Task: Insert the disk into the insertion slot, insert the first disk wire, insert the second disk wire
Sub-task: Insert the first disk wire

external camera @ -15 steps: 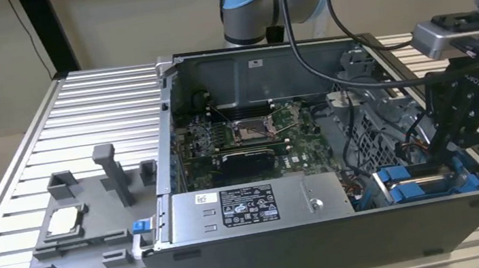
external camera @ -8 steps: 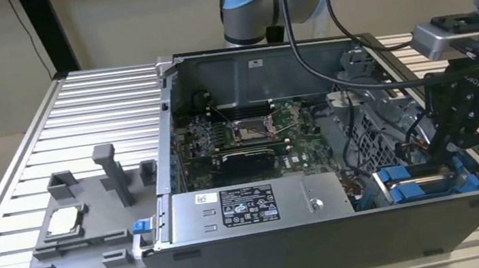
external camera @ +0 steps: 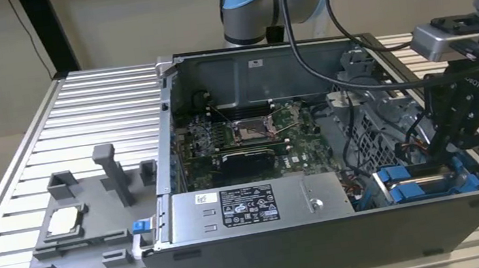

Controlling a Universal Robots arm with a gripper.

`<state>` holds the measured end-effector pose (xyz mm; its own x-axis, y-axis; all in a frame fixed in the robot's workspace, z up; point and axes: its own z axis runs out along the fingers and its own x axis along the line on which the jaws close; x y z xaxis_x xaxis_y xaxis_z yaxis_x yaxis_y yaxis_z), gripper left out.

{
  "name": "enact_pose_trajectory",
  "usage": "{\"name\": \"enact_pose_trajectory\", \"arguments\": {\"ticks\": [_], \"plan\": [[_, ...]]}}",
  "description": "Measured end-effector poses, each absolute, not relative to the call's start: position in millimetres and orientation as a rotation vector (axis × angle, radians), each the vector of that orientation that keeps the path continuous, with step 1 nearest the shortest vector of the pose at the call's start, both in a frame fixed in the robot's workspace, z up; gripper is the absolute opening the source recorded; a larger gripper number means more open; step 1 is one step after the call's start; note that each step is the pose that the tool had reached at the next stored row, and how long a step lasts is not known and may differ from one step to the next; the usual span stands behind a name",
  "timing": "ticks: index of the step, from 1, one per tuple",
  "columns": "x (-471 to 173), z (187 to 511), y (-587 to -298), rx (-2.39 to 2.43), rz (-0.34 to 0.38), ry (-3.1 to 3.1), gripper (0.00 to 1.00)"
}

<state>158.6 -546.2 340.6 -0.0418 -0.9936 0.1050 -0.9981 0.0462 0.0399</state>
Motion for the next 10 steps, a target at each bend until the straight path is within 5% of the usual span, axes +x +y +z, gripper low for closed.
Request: {"name": "enact_pose_trajectory", "arguments": {"ticks": [10], "plan": [[158.4, 339.4, -546.2, 2.111, 0.068, -2.184, 0.0]]}}
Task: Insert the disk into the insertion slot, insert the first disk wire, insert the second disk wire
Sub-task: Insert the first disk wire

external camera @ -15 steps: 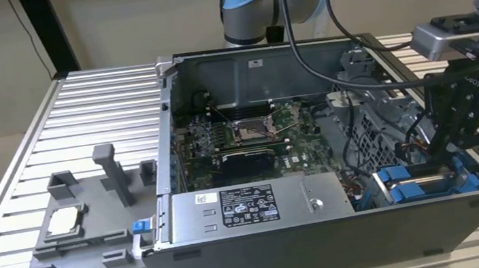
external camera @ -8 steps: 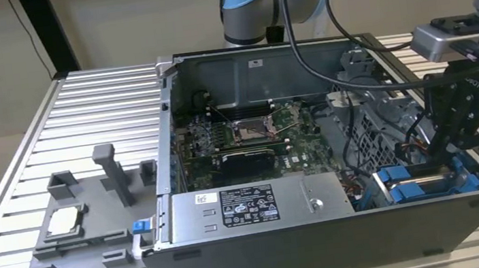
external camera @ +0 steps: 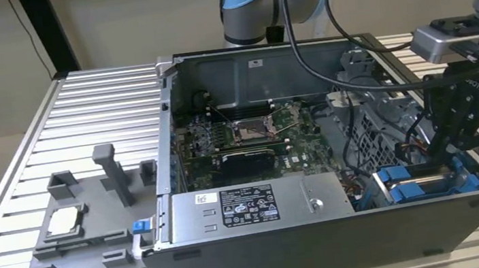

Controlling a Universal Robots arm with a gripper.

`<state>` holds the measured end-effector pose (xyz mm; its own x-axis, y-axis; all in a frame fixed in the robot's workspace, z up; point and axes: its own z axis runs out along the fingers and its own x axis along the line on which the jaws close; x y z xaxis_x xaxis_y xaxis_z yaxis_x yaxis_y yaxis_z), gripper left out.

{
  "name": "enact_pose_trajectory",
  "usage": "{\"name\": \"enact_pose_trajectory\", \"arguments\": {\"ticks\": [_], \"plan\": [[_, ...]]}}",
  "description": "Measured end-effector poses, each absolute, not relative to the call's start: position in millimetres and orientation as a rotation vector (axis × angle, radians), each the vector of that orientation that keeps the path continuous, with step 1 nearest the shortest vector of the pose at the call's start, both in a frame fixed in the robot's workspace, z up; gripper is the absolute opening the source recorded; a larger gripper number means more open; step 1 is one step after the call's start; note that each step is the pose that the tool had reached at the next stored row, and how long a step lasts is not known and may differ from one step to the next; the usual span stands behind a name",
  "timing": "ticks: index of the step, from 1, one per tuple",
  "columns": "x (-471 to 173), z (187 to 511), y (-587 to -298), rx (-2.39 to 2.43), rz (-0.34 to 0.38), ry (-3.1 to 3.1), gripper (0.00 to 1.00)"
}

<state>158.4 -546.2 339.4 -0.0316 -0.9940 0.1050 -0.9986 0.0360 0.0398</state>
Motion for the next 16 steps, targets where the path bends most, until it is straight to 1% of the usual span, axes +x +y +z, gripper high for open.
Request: {"name": "enact_pose_trajectory", "arguments": {"ticks": [16], "plan": [[158.4, 333.8, -546.3, 2.113, 0.069, -2.183, 0.0]]}}
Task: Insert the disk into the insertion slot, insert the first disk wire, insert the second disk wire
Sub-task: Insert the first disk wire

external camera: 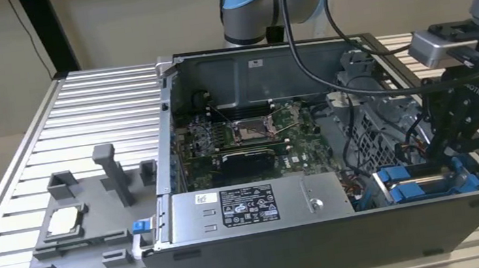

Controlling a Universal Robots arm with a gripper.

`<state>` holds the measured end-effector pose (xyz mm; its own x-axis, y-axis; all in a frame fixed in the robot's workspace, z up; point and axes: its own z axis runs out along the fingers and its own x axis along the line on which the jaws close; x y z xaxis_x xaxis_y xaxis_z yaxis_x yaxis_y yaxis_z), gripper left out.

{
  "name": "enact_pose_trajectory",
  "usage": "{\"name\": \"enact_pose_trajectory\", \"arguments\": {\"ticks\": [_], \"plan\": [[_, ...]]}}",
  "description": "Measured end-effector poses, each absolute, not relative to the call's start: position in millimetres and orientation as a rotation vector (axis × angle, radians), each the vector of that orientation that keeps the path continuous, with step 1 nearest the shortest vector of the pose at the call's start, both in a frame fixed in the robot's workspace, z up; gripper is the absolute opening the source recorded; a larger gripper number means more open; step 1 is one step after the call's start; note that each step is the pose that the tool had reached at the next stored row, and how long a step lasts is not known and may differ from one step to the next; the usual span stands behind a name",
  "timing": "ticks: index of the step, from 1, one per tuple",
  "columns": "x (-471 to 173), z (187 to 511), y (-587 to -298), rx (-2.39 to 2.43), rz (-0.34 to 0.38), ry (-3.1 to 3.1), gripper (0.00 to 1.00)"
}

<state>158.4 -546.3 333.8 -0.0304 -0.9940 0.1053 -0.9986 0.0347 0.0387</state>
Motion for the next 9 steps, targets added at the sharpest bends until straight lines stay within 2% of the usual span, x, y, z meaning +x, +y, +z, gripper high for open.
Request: {"name": "enact_pose_trajectory", "arguments": {"ticks": [9], "plan": [[158.4, 333.1, -546.2, 2.113, 0.069, -2.183, 0.0]]}}
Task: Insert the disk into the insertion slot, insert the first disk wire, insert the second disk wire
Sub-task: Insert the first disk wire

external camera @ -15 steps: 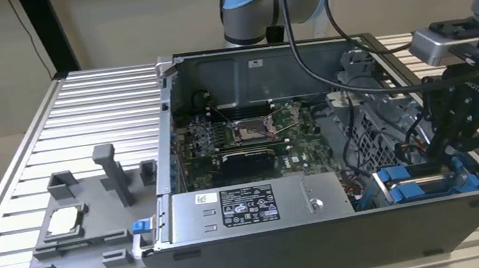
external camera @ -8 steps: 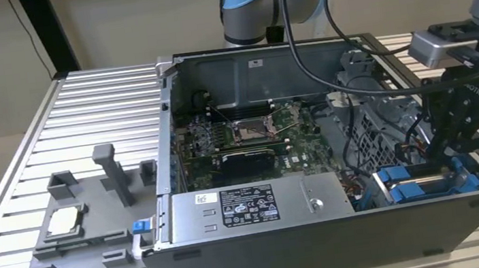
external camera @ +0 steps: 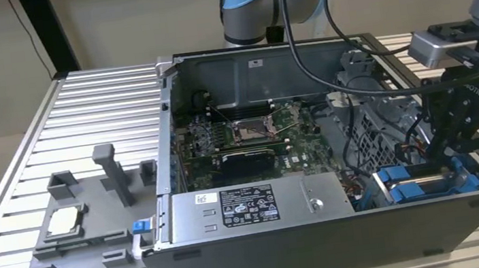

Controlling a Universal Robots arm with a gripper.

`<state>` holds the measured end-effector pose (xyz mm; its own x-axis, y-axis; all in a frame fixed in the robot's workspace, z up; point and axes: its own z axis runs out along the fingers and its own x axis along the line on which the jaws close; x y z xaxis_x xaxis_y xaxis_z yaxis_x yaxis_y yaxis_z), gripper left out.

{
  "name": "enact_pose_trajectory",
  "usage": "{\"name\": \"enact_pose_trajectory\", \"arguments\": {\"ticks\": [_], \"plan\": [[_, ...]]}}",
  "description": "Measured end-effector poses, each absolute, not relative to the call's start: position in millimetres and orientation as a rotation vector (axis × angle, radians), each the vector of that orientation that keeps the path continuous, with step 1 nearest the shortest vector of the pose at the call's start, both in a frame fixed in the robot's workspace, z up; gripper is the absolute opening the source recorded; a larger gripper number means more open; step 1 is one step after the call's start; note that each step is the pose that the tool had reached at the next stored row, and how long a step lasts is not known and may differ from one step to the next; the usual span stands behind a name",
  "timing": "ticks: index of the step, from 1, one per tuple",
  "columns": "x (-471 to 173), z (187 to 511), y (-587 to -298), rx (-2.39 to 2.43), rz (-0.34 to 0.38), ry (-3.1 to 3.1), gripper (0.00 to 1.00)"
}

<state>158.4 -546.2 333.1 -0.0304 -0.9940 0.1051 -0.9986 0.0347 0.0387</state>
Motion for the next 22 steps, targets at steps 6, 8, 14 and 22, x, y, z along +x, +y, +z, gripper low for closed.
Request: {"name": "enact_pose_trajectory", "arguments": {"ticks": [6, 8, 14, 22], "plan": [[158.4, 332.8, -546.2, 2.113, 0.069, -2.183, 0.0], [158.4, 332.8, -546.2, 2.113, 0.069, -2.183, 0.0], [158.4, 332.7, -546.2, 2.113, 0.069, -2.183, 0.0], [158.3, 348.7, -546.2, 2.113, 0.069, -2.183, 1.0]]}}
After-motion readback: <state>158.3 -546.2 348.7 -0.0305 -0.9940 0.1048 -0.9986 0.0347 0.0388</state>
